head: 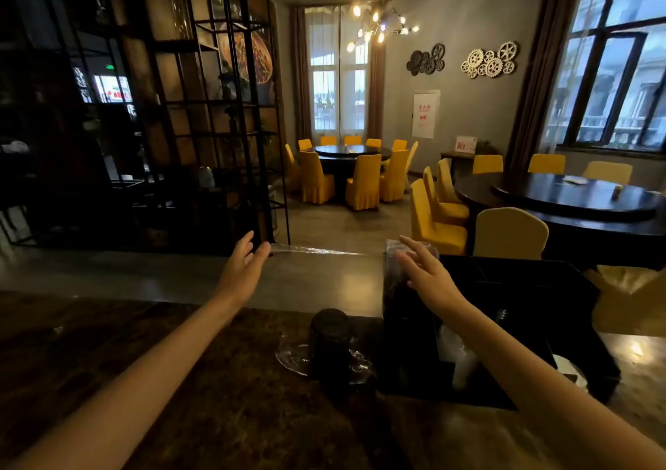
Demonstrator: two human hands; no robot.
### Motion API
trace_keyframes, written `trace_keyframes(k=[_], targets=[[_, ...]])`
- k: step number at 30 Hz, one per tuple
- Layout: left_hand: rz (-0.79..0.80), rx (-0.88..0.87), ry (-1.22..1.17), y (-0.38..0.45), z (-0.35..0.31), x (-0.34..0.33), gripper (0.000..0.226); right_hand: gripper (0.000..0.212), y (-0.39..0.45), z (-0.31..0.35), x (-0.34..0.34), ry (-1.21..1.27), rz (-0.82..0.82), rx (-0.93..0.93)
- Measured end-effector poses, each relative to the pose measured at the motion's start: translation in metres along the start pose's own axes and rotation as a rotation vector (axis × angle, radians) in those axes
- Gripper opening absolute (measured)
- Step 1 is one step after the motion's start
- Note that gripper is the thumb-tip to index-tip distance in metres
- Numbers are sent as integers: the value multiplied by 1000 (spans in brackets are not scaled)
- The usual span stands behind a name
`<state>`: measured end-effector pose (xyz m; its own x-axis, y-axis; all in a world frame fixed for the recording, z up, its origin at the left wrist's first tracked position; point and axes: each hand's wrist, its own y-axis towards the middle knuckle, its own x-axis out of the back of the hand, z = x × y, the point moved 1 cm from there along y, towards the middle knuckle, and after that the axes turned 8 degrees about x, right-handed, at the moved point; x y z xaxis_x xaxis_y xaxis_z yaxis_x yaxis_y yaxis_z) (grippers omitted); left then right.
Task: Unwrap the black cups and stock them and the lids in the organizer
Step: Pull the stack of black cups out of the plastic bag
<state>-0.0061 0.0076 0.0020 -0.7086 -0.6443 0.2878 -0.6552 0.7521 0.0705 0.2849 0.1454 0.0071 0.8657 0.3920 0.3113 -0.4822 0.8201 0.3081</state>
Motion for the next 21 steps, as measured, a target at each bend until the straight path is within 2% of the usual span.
trace_keyframes(k=[4,8,13,18,21], targets=[[109,-1,10,28,-1,5,59,44,25,-7,-8,81,-22,-1],[231,-101,117,42,12,5,45,36,38,-20,-17,44,17,31],[194,-239,167,58,29,8,36,40,46,-37,-17,-46,13,142],[148,-293,115,67,35,9,29,22,48,-50,-11,-49,-24,201],[127,-300,86,68,36,9,26,18,48,-54,-8,-34,-38,220]])
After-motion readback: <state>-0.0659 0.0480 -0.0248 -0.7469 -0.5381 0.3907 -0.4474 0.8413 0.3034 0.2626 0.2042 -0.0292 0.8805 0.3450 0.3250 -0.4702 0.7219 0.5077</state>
